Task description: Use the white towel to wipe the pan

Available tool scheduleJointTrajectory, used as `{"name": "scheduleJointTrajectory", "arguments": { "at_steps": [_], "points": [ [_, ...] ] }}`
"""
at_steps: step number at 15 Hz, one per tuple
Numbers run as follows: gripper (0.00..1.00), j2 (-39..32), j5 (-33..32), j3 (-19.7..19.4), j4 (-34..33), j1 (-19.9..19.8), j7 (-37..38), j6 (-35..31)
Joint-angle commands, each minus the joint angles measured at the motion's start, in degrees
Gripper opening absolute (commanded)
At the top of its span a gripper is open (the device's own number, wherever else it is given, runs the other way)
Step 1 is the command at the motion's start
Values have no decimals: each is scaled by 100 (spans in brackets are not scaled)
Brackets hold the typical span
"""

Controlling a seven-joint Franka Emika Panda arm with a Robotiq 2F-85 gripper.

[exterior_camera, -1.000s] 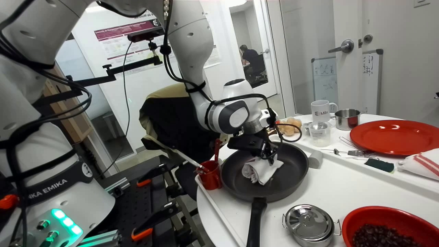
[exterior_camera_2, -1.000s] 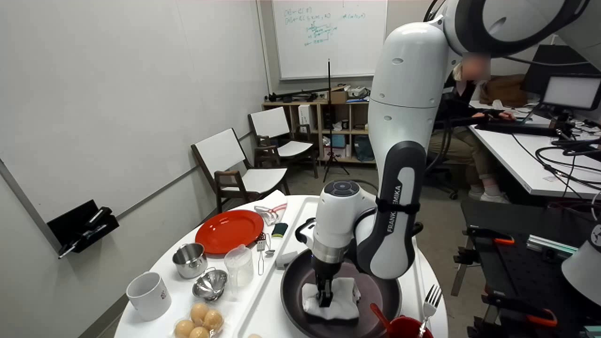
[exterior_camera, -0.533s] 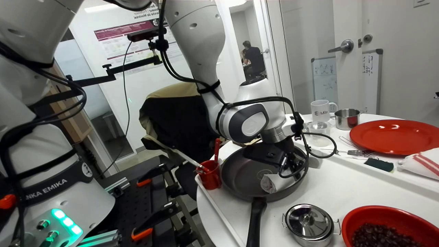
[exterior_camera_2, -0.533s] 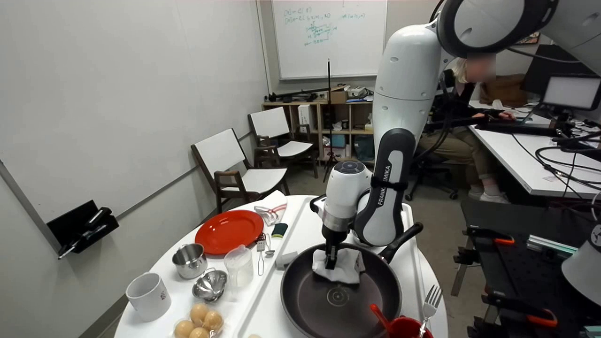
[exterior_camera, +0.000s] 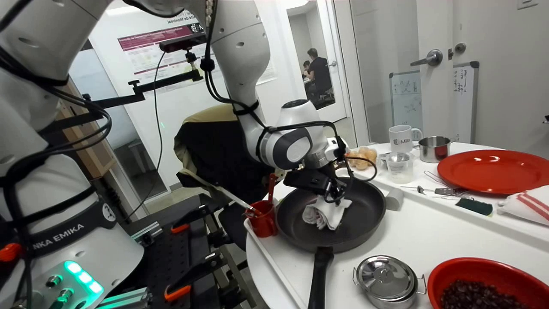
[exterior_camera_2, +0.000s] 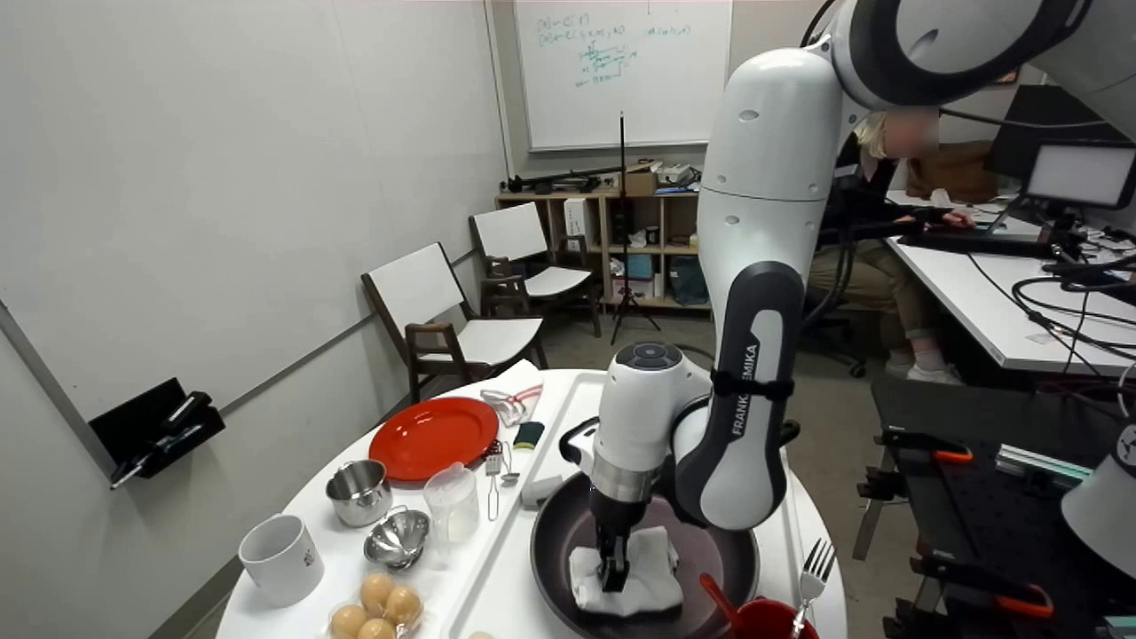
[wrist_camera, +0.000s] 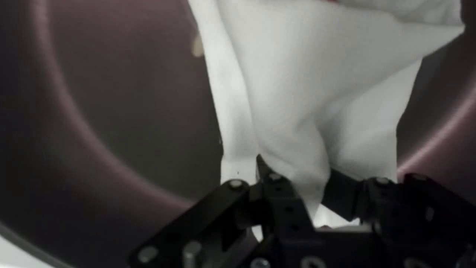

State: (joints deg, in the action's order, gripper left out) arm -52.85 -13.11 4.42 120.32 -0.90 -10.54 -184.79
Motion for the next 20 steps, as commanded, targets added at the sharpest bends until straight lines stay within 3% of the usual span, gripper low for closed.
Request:
{"name": "scheduleJointTrajectory", "arguments": {
  "at_steps": [1, 6, 13, 17, 20],
  "points": [
    [4, -57, -70, 286, 118, 163, -133, -141],
    [4, -62, 52, 86, 40, -58, -81, -160],
    [4, -14, 149, -232, 18, -800, 14, -319],
    [4, 1, 69, 61, 142, -846, -30, -307],
    [4, 18, -41, 342, 351, -653, -105, -360]
  ]
}}
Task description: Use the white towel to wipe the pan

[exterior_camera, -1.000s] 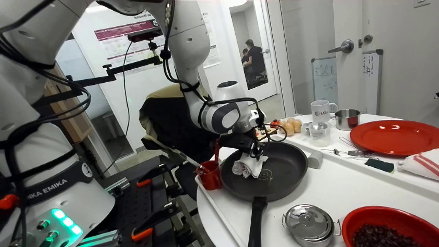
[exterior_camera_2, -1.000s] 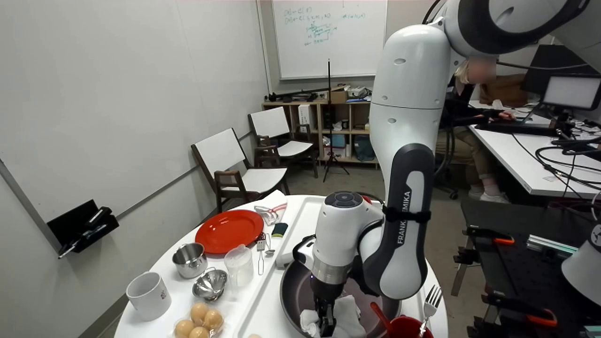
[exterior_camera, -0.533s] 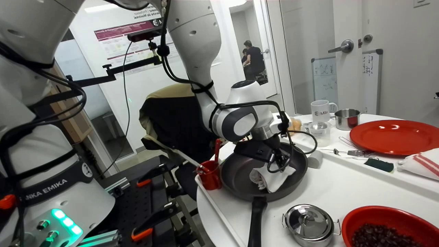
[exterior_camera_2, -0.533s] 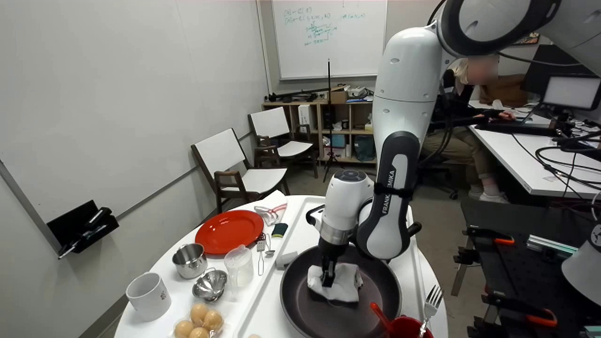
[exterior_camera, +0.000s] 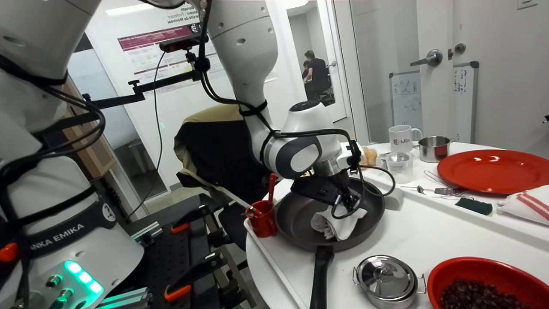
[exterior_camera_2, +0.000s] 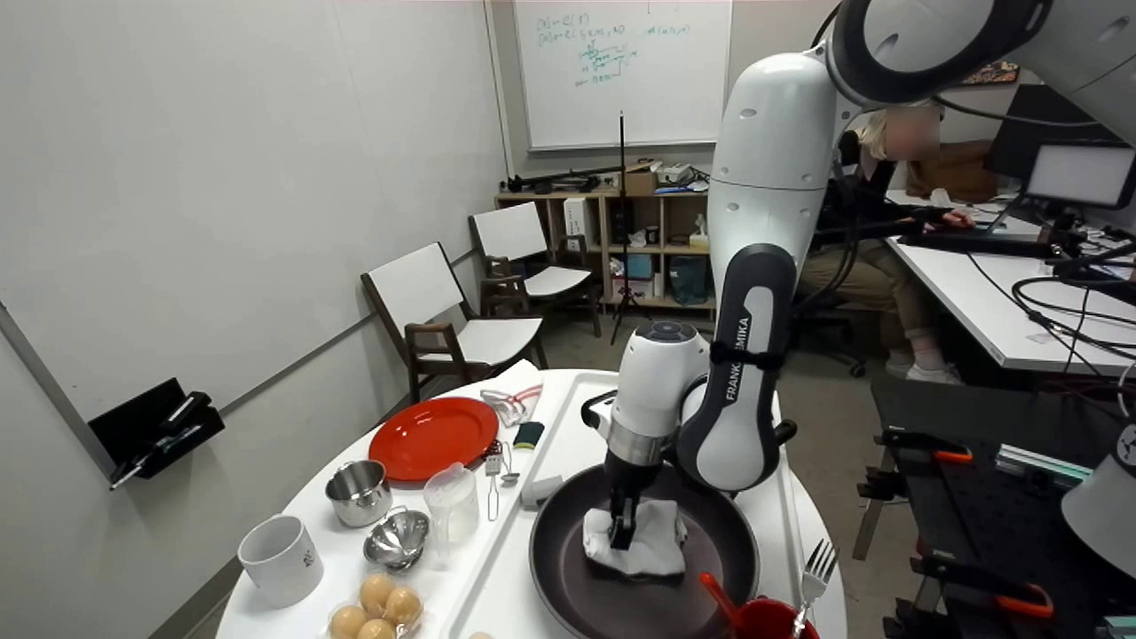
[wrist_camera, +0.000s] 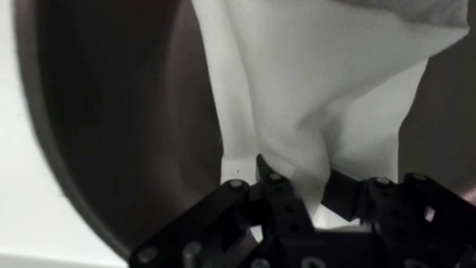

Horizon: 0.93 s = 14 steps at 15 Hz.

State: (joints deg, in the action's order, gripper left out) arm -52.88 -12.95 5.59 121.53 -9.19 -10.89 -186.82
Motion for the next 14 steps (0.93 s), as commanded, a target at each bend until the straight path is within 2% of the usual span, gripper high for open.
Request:
{"name": "scheduleJointTrajectory", "arguments": {
  "at_steps": [1, 4, 7, 14],
  "points": [
    [4, 19, -89, 355, 278, 193, -97, -145],
    [4, -15, -112, 554, 327, 295, -135, -63],
    [4, 70, -115, 649, 490, 208, -151, 129],
    [4, 349, -19, 369, 859, 205, -124, 460]
  ]
}}
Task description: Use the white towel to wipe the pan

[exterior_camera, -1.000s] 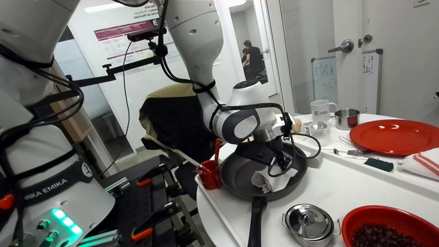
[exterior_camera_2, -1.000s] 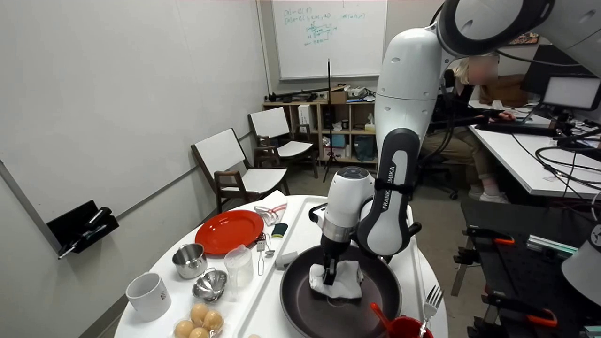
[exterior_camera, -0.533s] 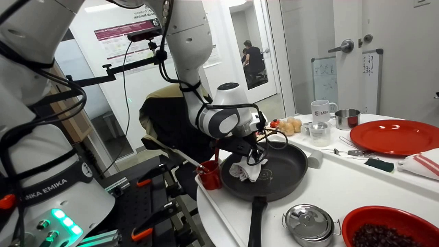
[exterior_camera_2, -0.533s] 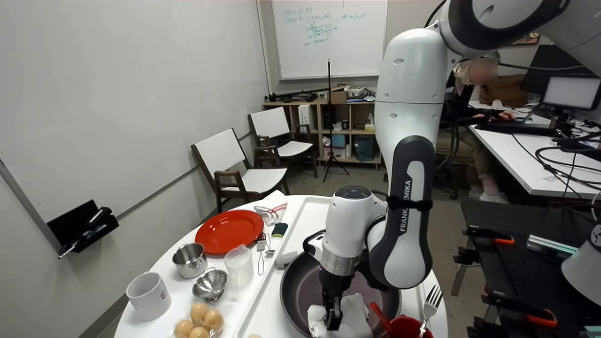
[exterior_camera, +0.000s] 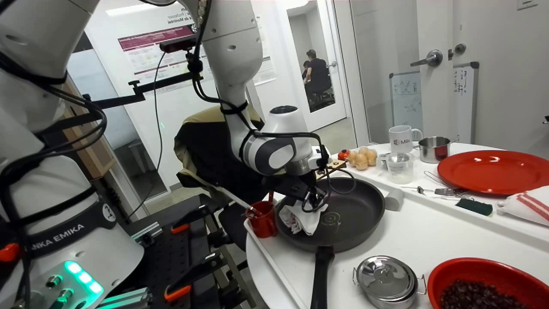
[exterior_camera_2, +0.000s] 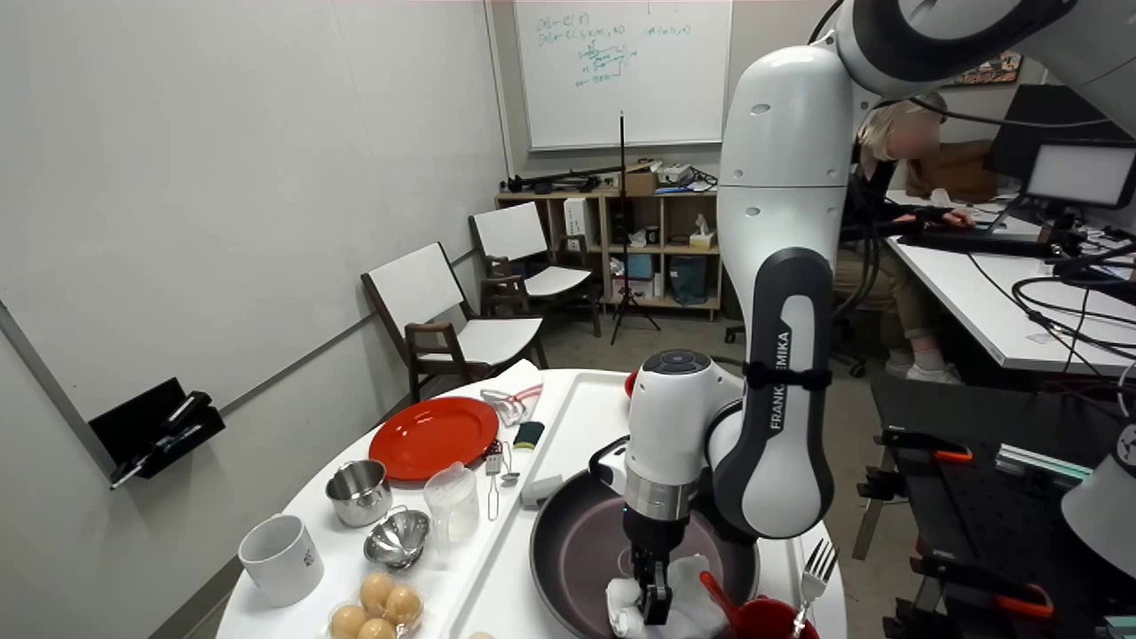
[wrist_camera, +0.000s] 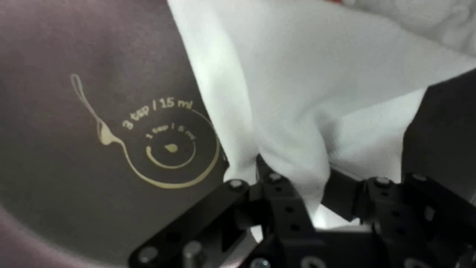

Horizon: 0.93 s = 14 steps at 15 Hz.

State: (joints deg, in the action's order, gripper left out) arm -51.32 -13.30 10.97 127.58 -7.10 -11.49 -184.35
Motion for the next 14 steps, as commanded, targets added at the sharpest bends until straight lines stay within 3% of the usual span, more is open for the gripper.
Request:
{"name": "scheduleJointTrajectory", "arguments": {
  "at_steps": [1, 10, 14],
  "points": [
    [4, 237, 29, -250, 290, 15, -60, 246],
    [4, 430, 87, -1509, 324, 587, 36, 150],
    [4, 294, 117, -2093, 153, 1302, 111, -193]
  ]
}}
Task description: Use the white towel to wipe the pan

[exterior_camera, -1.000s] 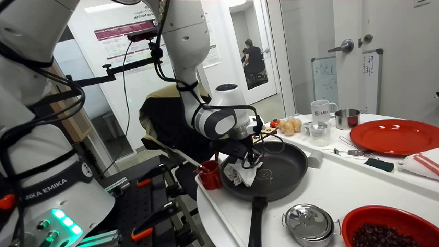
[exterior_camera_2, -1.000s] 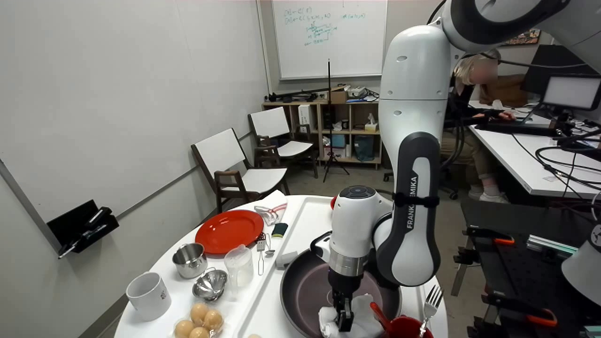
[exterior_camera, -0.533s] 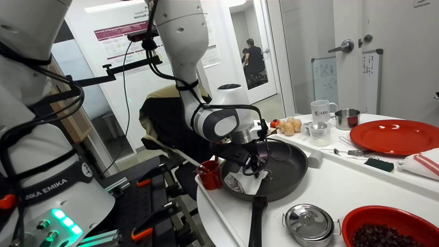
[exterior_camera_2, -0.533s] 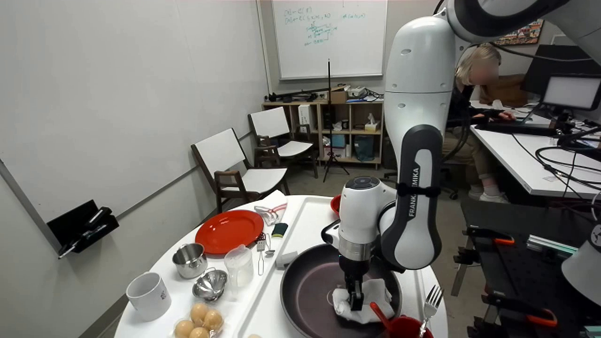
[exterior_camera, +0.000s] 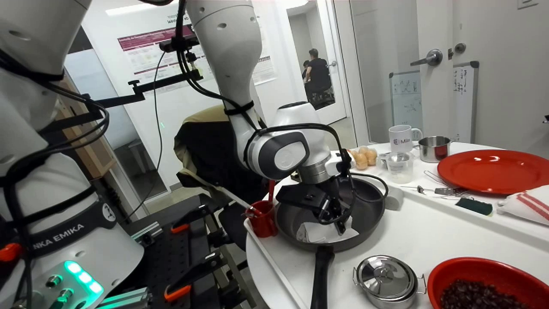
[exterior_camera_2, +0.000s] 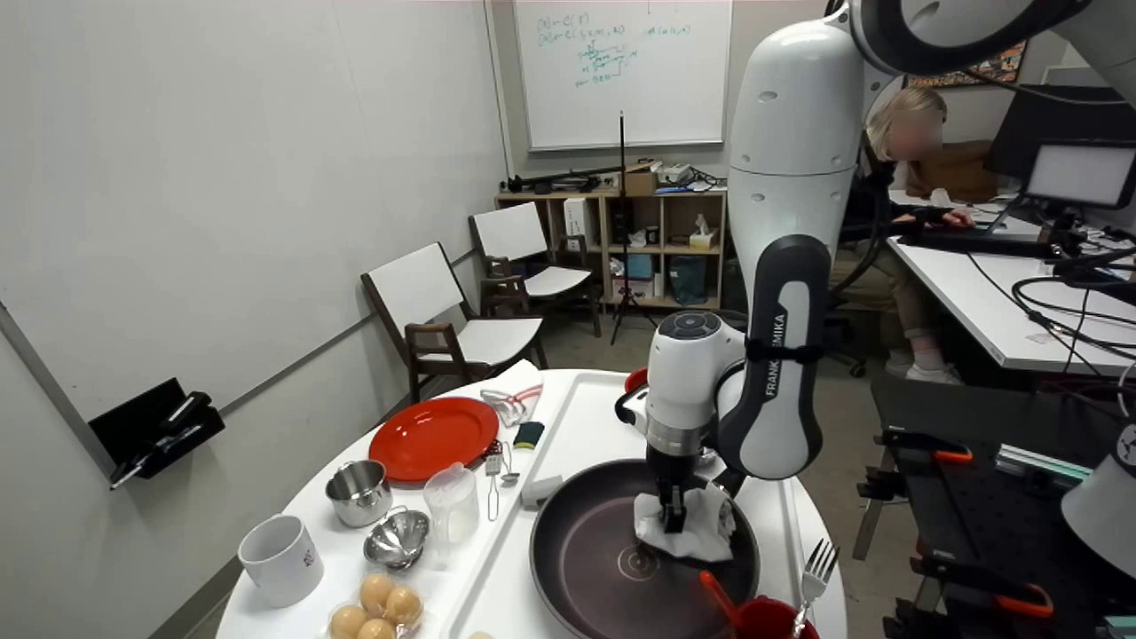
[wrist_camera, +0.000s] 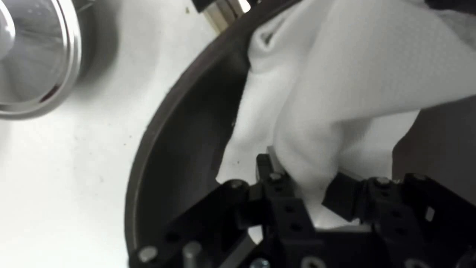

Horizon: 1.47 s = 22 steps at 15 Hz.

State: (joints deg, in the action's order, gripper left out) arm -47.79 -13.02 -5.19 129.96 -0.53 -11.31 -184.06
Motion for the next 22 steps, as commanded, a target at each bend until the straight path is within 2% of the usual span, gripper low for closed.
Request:
{"name": "scheduleJointTrajectory", "arguments": {
  "at_steps": [1, 5, 8, 12, 16, 20, 21, 22],
  "points": [
    [4, -104, 106, -750, -143, 973, 101, -291],
    [4, -398, 191, -2125, -379, 2446, 77, -356],
    [4, -649, 238, -2685, -480, 3085, 143, -460],
    [4, -747, 372, -2679, -472, 3340, 235, -589],
    [4, -765, 556, -2336, -528, 3152, 280, -976],
    [4, -881, 833, -2237, -568, 3148, 69, -1758],
    [4, -772, 879, -2185, -919, 3125, -9, -1381],
    [4, -790, 922, -2151, -961, 3091, -28, -1431]
  ]
}}
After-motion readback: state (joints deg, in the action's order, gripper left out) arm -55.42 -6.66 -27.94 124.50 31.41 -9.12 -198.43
